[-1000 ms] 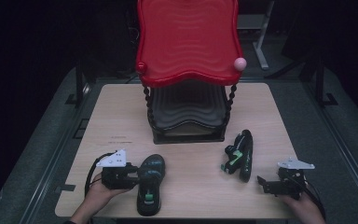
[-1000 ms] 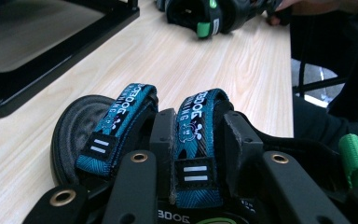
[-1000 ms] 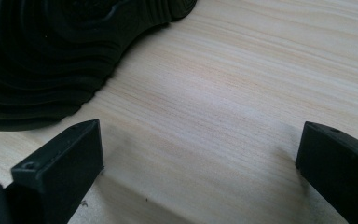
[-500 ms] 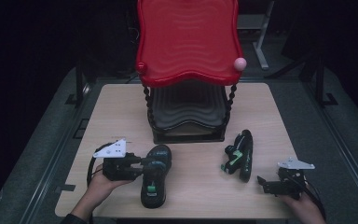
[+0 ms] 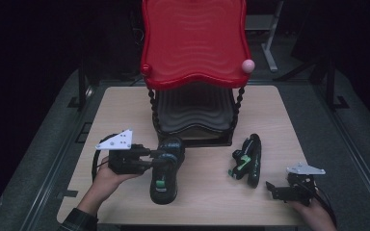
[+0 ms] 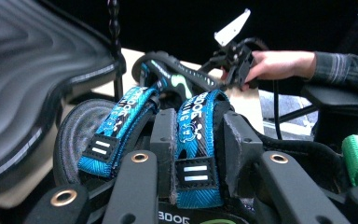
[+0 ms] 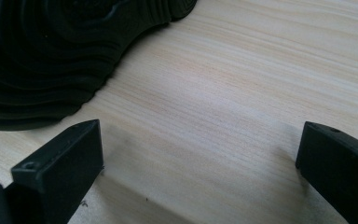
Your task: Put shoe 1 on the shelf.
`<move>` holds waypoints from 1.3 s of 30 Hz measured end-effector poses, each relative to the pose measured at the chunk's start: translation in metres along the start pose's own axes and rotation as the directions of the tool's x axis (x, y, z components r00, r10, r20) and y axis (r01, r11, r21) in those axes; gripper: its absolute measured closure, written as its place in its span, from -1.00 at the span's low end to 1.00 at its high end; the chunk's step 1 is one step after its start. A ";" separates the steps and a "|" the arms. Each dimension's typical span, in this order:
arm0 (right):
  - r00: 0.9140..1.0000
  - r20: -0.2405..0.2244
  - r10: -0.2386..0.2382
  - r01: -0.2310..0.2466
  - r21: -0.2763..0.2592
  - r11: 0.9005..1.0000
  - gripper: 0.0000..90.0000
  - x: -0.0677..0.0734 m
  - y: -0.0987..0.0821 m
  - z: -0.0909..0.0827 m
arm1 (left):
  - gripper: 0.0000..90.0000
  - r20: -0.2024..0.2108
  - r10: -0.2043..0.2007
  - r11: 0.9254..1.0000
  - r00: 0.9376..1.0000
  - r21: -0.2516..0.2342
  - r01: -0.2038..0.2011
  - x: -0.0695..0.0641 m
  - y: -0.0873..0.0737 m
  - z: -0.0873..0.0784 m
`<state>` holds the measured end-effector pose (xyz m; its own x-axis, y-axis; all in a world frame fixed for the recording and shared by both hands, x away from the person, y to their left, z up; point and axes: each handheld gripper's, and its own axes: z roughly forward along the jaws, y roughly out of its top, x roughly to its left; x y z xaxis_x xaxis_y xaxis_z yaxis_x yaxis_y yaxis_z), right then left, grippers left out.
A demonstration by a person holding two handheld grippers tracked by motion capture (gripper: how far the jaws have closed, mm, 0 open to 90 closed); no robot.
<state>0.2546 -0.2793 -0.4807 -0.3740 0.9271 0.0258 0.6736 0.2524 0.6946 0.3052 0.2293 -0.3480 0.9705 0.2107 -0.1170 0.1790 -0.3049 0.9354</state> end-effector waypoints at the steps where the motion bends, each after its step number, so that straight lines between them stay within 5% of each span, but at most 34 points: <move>1: 1.000 0.000 0.000 0.000 0.000 1.000 -1.00 0.000 0.000 0.000 | 0.53 0.002 0.004 1.000 1.000 -0.005 -0.004 0.001 0.004 0.000; 19: 1.000 -0.001 -0.001 0.001 0.000 1.000 -1.00 0.000 0.000 0.000 | 0.53 0.051 0.060 0.997 0.997 -0.054 -0.057 0.006 0.072 0.004; 39: 1.000 -0.001 -0.001 0.001 -0.001 1.000 -1.00 0.000 0.000 0.000 | 0.54 0.074 0.148 0.984 0.986 -0.116 -0.139 0.008 0.161 -0.004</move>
<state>0.2542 -0.2794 -0.4807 -0.3756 0.9264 0.0257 0.6723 0.2533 0.6956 0.3417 0.1853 -0.1973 0.9956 0.0941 -0.0020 0.0229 -0.2213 0.9749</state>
